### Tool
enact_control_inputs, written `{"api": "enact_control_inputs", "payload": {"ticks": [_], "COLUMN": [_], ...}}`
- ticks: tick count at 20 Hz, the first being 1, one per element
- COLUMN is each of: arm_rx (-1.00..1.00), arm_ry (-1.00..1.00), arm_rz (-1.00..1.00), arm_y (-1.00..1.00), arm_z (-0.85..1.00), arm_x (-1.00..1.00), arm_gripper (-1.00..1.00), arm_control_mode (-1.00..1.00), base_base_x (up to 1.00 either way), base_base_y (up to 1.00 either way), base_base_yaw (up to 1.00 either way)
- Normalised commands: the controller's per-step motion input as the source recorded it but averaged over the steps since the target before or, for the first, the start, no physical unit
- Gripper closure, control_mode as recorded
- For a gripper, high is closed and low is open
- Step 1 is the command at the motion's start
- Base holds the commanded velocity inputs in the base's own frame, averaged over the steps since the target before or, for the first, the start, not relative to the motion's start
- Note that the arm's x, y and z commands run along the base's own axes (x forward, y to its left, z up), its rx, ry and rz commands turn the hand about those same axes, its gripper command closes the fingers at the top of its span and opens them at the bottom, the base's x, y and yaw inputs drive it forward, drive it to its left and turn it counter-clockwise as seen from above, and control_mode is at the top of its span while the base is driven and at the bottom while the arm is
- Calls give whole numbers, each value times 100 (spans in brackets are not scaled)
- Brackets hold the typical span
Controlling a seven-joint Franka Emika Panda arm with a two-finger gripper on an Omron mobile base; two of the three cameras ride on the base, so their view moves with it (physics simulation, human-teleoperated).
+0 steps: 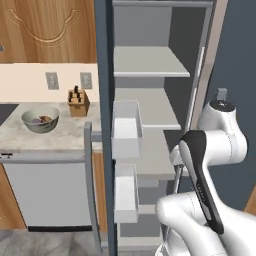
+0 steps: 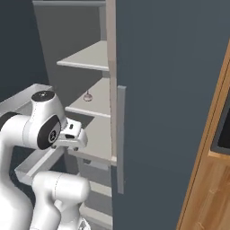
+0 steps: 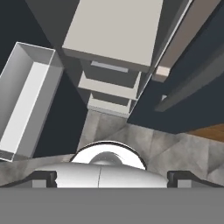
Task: Take the eggplant, chicken drumstick, and garlic from the freezer and place them in the bowl on the counter.
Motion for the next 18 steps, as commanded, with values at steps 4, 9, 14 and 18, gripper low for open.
{"api": "enact_control_inputs", "payload": {"ticks": [4,9,14,18], "arm_rx": [0,0,0,0], "arm_ry": [0,0,0,0], "arm_rz": [0,0,0,0], "arm_y": [0,0,0,0], "arm_z": [0,0,0,0], "arm_x": [0,0,0,0], "arm_gripper": [-100,-100,-100,-100], "arm_control_mode": [100,100,100,100], "base_base_x": [40,49,28,0], "base_base_y": [0,1,5,0], "base_base_yaw": [8,3,0,0]}}
